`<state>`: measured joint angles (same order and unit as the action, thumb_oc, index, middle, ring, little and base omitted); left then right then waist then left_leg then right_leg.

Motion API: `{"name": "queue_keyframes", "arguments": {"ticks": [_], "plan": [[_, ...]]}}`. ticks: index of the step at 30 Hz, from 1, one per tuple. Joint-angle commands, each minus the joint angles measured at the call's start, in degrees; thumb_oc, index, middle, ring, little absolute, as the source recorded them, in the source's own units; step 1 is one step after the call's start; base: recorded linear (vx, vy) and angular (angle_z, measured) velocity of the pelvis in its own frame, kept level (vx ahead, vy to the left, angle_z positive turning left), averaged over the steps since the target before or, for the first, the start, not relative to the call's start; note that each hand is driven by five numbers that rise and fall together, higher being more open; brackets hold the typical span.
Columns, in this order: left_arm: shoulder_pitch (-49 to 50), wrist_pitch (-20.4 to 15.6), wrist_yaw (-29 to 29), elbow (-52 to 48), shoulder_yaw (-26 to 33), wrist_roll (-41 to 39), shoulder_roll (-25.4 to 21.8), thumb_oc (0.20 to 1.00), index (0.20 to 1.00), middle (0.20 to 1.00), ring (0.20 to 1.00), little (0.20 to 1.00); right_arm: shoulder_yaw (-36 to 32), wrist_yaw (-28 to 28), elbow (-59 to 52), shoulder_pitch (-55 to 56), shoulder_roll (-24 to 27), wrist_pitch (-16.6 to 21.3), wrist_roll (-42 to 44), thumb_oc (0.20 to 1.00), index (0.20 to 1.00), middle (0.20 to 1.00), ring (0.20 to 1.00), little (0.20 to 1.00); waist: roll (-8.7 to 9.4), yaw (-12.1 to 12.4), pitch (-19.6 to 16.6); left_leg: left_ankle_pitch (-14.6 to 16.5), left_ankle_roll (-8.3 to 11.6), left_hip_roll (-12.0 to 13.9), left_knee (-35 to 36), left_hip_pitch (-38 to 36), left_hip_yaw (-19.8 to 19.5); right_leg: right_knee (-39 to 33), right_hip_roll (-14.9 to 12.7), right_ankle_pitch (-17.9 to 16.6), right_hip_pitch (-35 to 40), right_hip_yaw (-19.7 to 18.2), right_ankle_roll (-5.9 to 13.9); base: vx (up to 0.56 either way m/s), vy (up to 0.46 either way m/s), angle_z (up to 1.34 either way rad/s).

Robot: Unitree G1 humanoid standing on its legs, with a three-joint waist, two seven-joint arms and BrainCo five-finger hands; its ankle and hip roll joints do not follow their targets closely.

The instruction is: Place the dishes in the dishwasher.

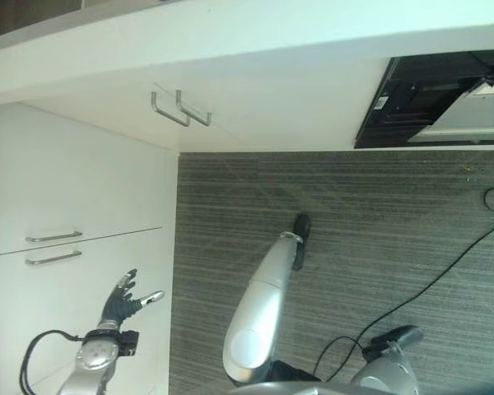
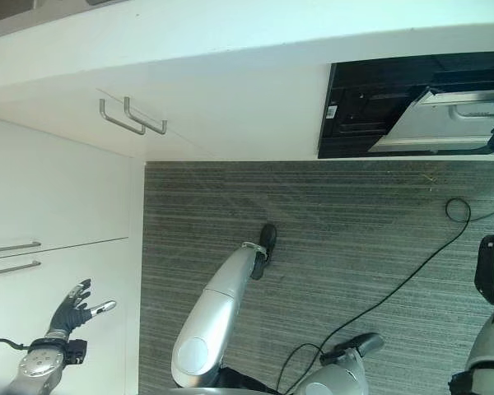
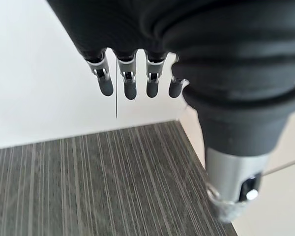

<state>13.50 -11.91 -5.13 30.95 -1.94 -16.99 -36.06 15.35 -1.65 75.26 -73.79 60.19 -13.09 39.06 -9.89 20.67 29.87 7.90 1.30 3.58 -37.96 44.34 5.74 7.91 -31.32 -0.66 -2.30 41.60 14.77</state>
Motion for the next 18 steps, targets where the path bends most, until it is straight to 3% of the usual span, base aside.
{"name": "queue_keyframes", "arguments": {"ticks": [1, 12, 15, 18], "plan": [[0.59, -0.87, 2.45, 0.82, -1.29, 0.21, -4.69, 1.0, 1.0, 1.0, 1.0, 1.0, 5.24, 1.42, -9.09, -10.0, -1.5, 6.42, 3.18, 0.2, 0.2, 0.2, 0.2, 0.2, -1.35, 4.86, -2.29, -9.96, 9.21, 5.47, 7.6, 3.68, -0.72, 2.42, -4.84, -0.59, -0.64, -4.54, -0.74, -0.03, -0.053, 0.08], [1.07, -1.82, 1.93, -0.68, -0.68, 0.02, -4.79, 1.0, 1.0, 1.0, 1.0, 1.0, 6.3, 2.9, -8.63, -9.71, -1.48, 6.47, 2.49, 0.2, 0.2, 0.2, 0.2, 0.2, -0.44, 5.23, -3.03, -10.58, 9.27, 6.03, 9.65, 2.12, 0.25, -1.39, -2.47, -1.86, 1.97, -2.96, -0.46, -0.06, -0.036, -0.03], [0.71, -1.8, 1.23, -1.87, -0.53, -0.98, -4.32, 1.0, 1.0, 1.0, 1.0, 1.0, 4.72, 2.71, -9.88, -7.6, -1.82, 8.48, 3.95, 0.2, 0.2, 0.2, 0.2, 0.2, 0.15, 4.91, -3.32, -11.13, 9.49, 6.33, 11.49, 0.88, 0.92, -2.92, -1.56, -2.53, 2.9, -2.77, -0.35, -0.1, -0.027, -0.04], [0.23, -1.46, 0.91, -3.87, 0.04, -0.46, -3.79, 1.0, 1.0, 1.0, 1.0, 1.0, -1.25, 1.06, -17.39, 2.27, -3.35, 11.77, 3.75, 0.2, 0.2, 0.2, 0.2, 0.2, 1.85, 4.2, -3.79, -11.69, 9.53, 6.81, 13.59, -1.15, 1.56, -4.5, -0.05, -3.76, 4.13, -2.74, -0.41, -0.14, -0.074, -0.02]]}}
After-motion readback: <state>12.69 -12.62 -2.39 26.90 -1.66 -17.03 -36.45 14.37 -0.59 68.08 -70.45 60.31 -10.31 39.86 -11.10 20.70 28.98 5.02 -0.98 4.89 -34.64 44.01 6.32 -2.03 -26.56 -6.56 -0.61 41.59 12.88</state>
